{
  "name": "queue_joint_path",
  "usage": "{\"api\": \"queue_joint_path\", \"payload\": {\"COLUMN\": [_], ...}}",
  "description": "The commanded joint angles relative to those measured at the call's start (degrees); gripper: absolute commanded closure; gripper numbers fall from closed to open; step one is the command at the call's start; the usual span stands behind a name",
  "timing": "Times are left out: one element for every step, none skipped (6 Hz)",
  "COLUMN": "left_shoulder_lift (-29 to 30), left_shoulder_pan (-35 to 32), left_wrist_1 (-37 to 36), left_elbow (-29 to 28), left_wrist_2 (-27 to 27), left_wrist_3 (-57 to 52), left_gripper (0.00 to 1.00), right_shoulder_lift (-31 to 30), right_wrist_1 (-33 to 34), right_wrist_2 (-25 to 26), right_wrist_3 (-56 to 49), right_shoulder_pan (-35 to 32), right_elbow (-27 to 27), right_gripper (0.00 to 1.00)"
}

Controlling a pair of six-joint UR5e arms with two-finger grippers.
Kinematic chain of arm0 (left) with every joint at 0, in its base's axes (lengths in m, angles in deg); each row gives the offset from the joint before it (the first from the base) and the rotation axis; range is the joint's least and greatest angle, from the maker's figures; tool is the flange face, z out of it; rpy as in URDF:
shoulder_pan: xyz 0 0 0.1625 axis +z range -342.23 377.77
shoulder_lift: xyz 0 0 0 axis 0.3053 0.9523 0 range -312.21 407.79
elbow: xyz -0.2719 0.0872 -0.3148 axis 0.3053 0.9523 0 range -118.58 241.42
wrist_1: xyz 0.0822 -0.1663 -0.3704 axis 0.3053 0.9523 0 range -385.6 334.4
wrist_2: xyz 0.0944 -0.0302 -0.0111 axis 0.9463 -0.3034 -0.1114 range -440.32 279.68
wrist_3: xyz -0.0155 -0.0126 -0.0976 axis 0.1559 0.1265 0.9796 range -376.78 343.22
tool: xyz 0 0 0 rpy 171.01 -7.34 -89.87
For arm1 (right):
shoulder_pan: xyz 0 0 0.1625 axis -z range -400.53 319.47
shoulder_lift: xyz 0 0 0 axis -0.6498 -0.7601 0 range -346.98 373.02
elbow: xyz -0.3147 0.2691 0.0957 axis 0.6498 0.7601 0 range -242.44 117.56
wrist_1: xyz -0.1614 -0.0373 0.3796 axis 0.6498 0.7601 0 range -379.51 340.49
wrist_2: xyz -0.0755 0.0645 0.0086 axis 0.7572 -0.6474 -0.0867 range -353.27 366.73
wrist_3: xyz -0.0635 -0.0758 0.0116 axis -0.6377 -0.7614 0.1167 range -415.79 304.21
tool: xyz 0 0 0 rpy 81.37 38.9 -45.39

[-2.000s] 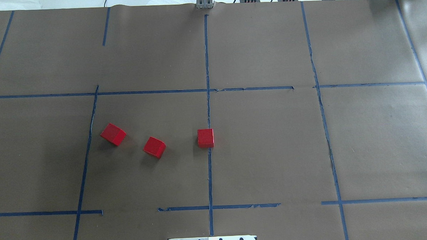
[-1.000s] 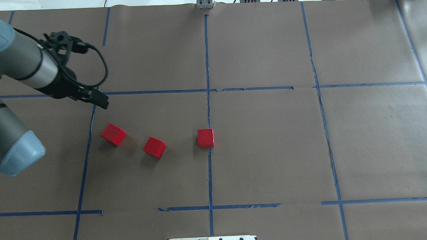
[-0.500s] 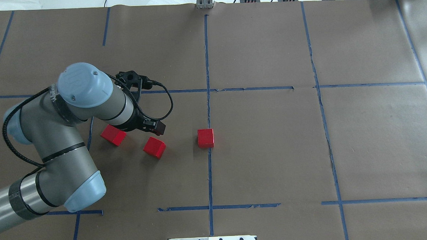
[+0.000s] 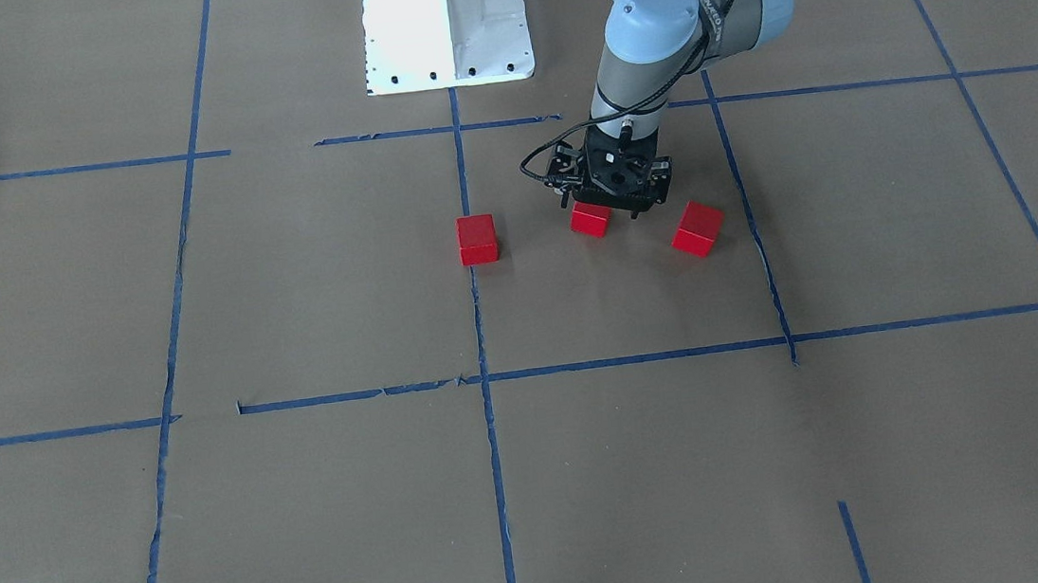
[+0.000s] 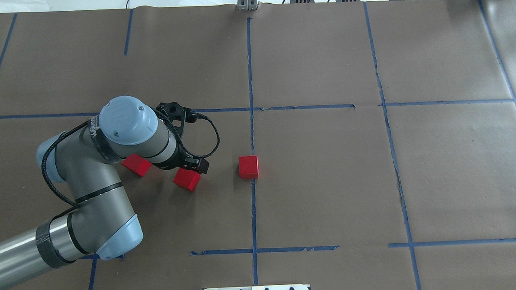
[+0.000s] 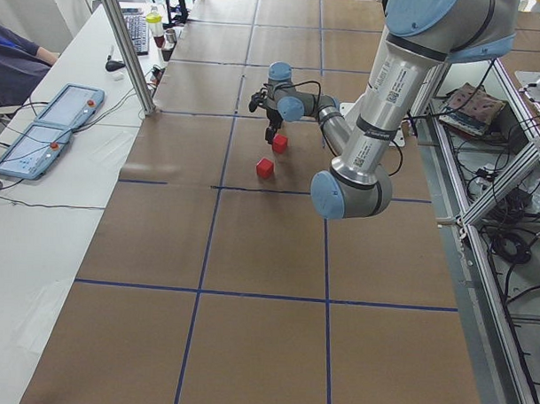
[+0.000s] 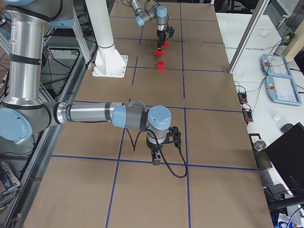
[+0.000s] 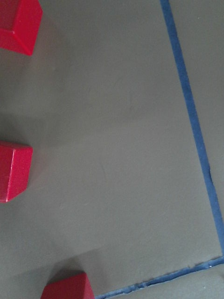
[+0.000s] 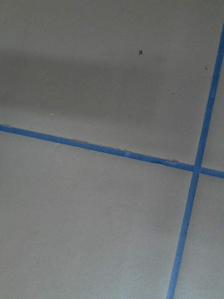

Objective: Form red blocks into L shape at center
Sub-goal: 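Move the left gripper down onto the red cube nearer the center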

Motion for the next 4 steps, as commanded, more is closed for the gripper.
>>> {"api": "queue_joint_path", "payload": {"left_shoulder_lift": [0.0, 0.1, 0.5, 0.5], "left_shoulder_pan": [1.3, 1.6, 1.6, 1.6], "left_wrist_1": [1.8, 1.8, 1.7, 1.7], "left_elbow": [-2.1, -3.2, -3.4, -3.4], "left_wrist_2": [0.0, 0.0, 0.0, 0.0], "left_wrist_3": [0.0, 0.2, 0.3, 0.3], "left_gripper": [0.00, 0.00, 0.09, 0.57], "right_shoulder_lift": [0.0, 0.0, 0.0, -0.1], "right_wrist_1": [0.0, 0.0, 0.0, 0.0], "right_wrist_2": [0.0, 0.1, 0.0, 0.0], "right_wrist_3": [0.0, 0.0, 0.0, 0.0], "right_shoulder_pan": [0.1, 0.1, 0.1, 0.1], "right_elbow": [0.0, 0.1, 0.1, 0.1], "right_gripper": [0.00, 0.00, 0.00, 0.00]}}
